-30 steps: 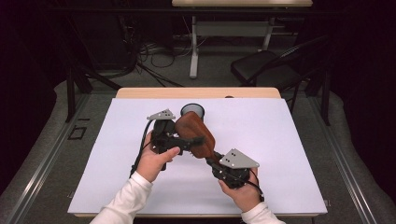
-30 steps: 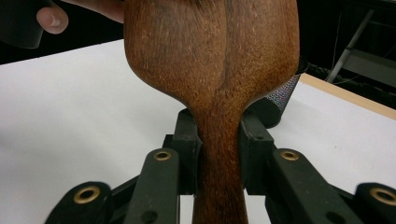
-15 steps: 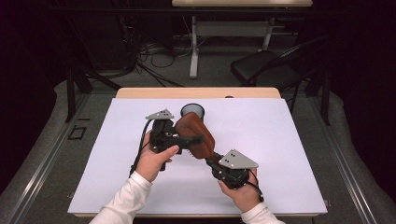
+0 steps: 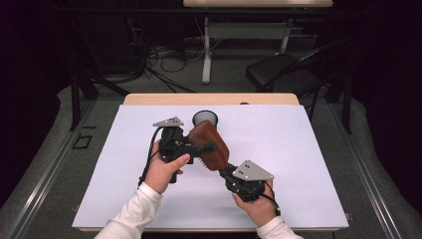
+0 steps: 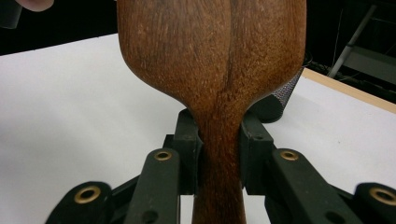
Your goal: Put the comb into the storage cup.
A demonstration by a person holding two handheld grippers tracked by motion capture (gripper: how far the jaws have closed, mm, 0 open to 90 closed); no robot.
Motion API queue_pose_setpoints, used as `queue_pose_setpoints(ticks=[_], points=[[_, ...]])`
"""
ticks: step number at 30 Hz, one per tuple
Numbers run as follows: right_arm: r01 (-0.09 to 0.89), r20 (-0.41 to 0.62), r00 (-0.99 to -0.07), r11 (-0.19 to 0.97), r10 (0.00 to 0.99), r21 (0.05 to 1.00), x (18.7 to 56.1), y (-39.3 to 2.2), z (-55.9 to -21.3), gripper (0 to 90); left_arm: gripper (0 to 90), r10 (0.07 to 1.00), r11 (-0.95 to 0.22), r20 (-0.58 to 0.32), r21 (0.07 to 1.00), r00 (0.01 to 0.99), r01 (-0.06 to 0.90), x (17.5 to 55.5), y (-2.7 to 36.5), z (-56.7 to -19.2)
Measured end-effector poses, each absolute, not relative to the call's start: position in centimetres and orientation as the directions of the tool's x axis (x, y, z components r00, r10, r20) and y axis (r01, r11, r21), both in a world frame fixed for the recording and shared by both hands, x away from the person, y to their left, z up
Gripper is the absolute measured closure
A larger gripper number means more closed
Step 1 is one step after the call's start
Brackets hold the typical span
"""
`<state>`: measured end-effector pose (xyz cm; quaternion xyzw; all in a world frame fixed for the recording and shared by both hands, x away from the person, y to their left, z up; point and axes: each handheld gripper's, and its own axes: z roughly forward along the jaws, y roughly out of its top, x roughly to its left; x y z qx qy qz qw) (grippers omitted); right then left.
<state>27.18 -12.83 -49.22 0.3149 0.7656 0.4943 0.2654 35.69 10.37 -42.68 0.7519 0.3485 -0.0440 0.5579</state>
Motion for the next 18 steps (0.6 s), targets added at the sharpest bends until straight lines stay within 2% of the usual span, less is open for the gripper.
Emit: queue_pose_setpoints(ticks=[18], points=[[0.2, -0.122, -0.652, 0.325, 0.749, 0.924, 27.21, -12.75, -49.5, 72.7, 42.1, 0.479, -0.081, -0.516, 0.779, 0.71, 0.621, 35.69, 10.38, -42.68]])
